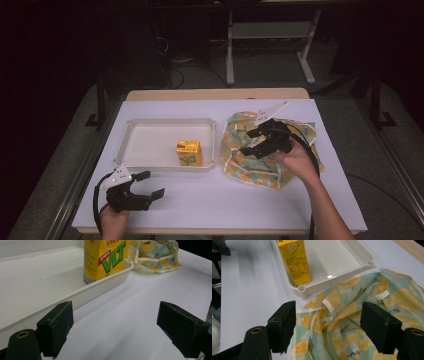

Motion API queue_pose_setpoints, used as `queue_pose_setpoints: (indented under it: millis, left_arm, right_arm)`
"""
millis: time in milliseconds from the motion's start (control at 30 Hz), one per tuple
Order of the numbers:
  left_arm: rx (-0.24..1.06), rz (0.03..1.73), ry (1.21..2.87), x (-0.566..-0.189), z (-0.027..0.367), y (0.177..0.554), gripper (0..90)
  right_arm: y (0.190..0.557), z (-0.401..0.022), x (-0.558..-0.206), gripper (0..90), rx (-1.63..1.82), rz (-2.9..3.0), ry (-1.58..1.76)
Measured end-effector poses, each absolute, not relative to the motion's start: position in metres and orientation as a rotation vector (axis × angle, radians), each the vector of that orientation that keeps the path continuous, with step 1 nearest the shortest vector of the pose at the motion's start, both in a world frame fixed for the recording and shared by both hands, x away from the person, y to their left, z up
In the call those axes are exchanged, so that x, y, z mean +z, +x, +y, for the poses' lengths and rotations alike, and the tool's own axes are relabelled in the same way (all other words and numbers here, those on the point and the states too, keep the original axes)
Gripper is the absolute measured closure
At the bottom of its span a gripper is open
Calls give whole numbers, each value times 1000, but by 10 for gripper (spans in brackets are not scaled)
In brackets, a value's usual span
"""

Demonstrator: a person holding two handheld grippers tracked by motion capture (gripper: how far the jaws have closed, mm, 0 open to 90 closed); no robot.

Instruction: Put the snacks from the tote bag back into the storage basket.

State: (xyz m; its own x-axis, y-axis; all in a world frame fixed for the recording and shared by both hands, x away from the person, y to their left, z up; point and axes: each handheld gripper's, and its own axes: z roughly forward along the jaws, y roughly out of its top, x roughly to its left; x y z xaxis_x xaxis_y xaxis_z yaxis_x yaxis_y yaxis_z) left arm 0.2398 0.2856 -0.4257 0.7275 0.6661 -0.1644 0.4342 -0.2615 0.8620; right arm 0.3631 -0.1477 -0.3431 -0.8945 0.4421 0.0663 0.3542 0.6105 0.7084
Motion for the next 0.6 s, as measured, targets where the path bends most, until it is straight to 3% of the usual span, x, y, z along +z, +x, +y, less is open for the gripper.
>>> queue_pose_setpoints:
  millis: [600]
  left_arm:
    - [287, 843, 1909, -426, 284, 240, 134]
  right_arm:
    - [346, -188, -357, 277, 1180, 2680, 784]
